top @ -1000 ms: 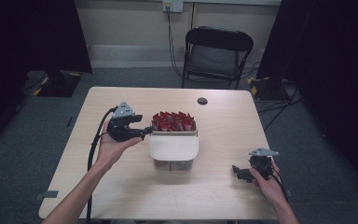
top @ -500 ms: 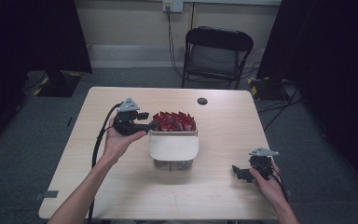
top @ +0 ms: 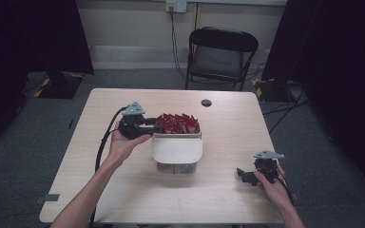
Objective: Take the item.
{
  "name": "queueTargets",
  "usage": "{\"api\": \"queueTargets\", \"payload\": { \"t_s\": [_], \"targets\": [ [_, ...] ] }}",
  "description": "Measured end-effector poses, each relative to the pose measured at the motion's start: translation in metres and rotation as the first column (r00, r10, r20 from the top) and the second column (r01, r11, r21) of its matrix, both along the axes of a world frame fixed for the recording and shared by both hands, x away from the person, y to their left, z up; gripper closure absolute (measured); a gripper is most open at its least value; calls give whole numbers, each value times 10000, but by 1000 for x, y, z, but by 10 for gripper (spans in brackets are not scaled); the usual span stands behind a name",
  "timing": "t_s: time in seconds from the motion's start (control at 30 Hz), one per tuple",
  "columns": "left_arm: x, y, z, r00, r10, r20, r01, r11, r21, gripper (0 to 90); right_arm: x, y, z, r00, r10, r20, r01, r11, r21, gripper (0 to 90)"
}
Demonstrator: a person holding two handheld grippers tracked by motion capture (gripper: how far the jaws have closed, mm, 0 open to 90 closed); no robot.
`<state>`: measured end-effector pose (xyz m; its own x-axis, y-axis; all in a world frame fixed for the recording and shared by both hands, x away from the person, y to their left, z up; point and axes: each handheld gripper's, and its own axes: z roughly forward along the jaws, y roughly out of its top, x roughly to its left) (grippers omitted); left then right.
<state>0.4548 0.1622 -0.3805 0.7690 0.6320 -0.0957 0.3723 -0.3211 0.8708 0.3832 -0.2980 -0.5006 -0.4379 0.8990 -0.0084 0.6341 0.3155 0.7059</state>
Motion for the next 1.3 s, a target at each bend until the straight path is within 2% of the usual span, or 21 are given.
{"api": "queueTargets", "payload": {
  "t_s": [0.07, 0.2, 0.43, 0.47, 0.57, 0.7, 1.07, 1.1, 1.17, 1.3],
  "targets": [
    [0, 0, -1, 10000, -8, 38, 8, 10000, -64, 579, 0, 0, 0, 10000, -1, 0, 1, 10000, 0, 0],
    [-1, -1, -2, 9999, -89, 91, 89, 9999, 65, 632, 0, 0, 0, 10000, 3, 2, -3, 10000, -1, 0],
    [-1, 0, -1, 9997, -253, 54, 253, 9996, 91, 613, 0, 0, 0, 10000, 4, 0, -4, 10000, 1, 0],
    [-1, 0, -1, 9996, -294, 22, 293, 9996, 43, 613, 0, 0, 0, 10000, 1, -1, -1, 10000, 2, 0],
    [1, 4, -4, 9982, -535, -275, 523, 9976, -447, 613, 0, 0, 0, 10000, 7, -1, -7, 10000, 5, 0],
    [0, 0, -2, 9979, -644, -40, 644, 9979, 48, 629, 0, 0, 0, 10000, 2, 1, -2, 10000, 0, 0],
    [0, -2, -3, 9981, -611, -38, 611, 9980, 134, 657, 0, 0, 0, 10000, 7, 1, -7, 10000, 3, 0],
    [0, -2, -3, 9982, -600, -59, 601, 9981, 130, 664, 0, 0, 0, 10000, 2, 1, -2, 10000, 1, 0],
    [1, 1, -4, 9977, -658, -133, 658, 9978, -12, 793, 0, 0, 0, 10000, 7, -1, -7, 10000, 3, 0],
    [3, 3, -4, 9976, -637, -257, 634, 9979, -134, 796, 0, 0, 0, 10000, 3, 1, -3, 10000, 1, 0]
  ]
}}
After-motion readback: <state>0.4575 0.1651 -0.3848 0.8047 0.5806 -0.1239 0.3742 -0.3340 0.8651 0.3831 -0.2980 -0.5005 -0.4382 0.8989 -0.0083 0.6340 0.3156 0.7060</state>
